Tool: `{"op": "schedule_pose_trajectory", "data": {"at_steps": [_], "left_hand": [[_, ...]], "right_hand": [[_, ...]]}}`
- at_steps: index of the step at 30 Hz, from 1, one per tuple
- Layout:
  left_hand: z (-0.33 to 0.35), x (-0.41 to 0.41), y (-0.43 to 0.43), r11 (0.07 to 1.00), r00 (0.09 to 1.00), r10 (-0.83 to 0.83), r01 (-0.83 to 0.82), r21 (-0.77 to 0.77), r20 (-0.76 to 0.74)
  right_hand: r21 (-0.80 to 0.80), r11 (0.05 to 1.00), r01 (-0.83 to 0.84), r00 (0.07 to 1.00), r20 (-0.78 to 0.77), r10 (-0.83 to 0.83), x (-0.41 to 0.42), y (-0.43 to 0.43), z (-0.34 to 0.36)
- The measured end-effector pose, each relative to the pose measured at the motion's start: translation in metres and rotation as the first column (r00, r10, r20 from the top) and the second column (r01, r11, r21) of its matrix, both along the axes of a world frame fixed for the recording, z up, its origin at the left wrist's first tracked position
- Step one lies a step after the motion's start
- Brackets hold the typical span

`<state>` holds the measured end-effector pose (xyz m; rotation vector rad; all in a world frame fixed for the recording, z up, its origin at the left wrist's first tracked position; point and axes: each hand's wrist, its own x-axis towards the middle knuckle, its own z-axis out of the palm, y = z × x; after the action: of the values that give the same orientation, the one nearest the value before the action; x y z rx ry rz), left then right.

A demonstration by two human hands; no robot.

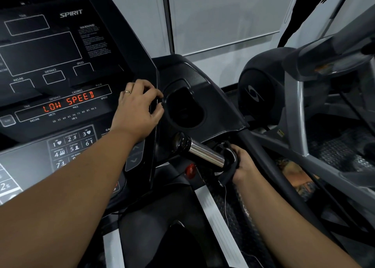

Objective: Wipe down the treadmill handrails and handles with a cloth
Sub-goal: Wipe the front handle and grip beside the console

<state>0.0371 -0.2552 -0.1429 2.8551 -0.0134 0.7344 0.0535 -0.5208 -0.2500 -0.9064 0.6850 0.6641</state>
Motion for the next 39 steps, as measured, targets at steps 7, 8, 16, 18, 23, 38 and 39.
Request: {"op": "schedule_pose_trajectory", "data": {"at_steps": [7, 8, 16, 18, 23, 38, 39], "left_hand": [[0.001, 0.000, 0.000, 1.000, 1.000, 0.005, -0.005, 0.001, 0.000], [0.001, 0.000, 0.000, 1.000, 1.000, 0.004, -0.004, 0.004, 0.000], [0.001, 0.000, 0.000, 1.000, 1.000, 0.005, -0.005, 0.006, 0.000], [0.001, 0.000, -0.001, 1.000, 1.000, 0.000, 0.000, 0.003, 0.002], [0.000, -0.001, 0.001, 1.000, 1.000, -0.005, 0.005, -0.007, 0.007], [0.000, 0.000, 0.000, 1.000, 1.000, -0.010, 0.010, -0.002, 0.005], [0.000, 0.000, 0.000, 1.000, 1.000, -0.010, 0.010, -0.005, 0.008]], "right_hand": [[-0.019, 1.000, 0.000, 0.999, 0.043, 0.000, 0.002, 0.003, 0.001], [-0.041, 0.999, -0.007, 0.999, 0.033, 0.008, 0.004, 0.005, 0.003], [-0.015, 0.999, 0.048, 0.999, 0.000, -0.048, -0.003, 0.011, -0.002], [0.052, 0.990, 0.135, 0.991, -0.007, -0.135, -0.007, 0.009, -0.006], [0.042, 0.993, 0.115, 0.993, -0.003, -0.115, -0.006, 0.011, -0.004], [-0.504, 0.848, 0.161, 0.878, 0.467, 0.110, -0.087, 0.022, 0.023], [-0.565, 0.813, 0.140, 0.817, 0.529, 0.227, -0.097, 0.020, 0.023]]}}
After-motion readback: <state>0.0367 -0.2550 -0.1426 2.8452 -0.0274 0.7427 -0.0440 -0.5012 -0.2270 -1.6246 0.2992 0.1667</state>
